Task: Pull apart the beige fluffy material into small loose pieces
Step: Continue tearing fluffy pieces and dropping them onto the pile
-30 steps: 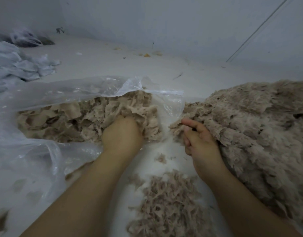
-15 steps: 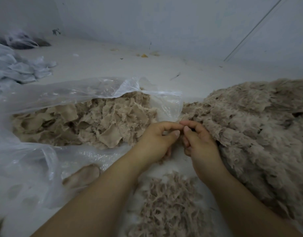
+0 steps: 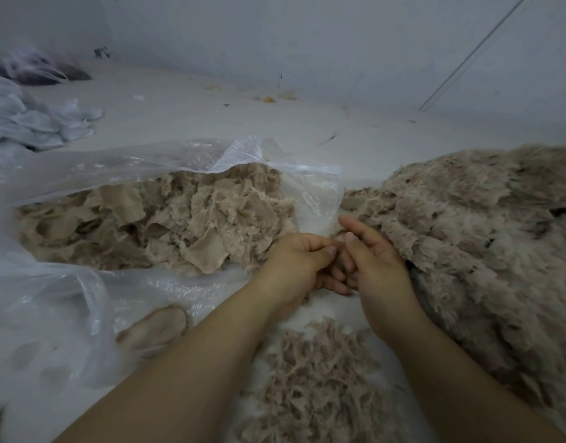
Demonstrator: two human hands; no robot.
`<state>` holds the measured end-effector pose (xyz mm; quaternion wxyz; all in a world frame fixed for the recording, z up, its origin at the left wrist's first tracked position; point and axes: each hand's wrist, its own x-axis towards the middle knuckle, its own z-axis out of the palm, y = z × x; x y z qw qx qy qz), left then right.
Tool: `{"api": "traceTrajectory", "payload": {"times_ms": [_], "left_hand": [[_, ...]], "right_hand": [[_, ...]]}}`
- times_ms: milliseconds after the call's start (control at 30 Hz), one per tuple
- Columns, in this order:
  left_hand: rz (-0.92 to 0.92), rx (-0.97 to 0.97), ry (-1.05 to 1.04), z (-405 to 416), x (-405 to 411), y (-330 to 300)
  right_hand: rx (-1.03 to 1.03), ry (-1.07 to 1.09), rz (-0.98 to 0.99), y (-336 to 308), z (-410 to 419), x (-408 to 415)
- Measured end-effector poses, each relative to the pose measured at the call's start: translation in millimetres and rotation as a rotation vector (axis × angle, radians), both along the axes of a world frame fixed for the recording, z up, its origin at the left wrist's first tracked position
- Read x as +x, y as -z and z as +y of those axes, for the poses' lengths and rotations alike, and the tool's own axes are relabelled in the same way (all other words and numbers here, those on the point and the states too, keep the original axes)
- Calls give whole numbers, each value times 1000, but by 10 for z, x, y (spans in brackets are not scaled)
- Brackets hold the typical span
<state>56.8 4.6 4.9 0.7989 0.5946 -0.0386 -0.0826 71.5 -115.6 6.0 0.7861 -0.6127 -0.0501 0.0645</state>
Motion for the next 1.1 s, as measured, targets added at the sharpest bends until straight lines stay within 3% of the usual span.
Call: {"api": "traceTrajectory", "payload": {"times_ms": [367, 700, 967, 1100], "left_hand": [[0, 100, -310, -102, -296, 77], [-51, -68, -525, -42, -368, -29], [-159, 22, -440, -31, -300, -22], [-167, 17, -450, -25, -287, -8]], "right_hand": [[-38, 127, 147, 88, -59, 126], [-114, 173, 177, 102, -57, 183], [-185, -3, -35, 59, -75, 102], [-177, -24, -52, 4, -58, 64]]}}
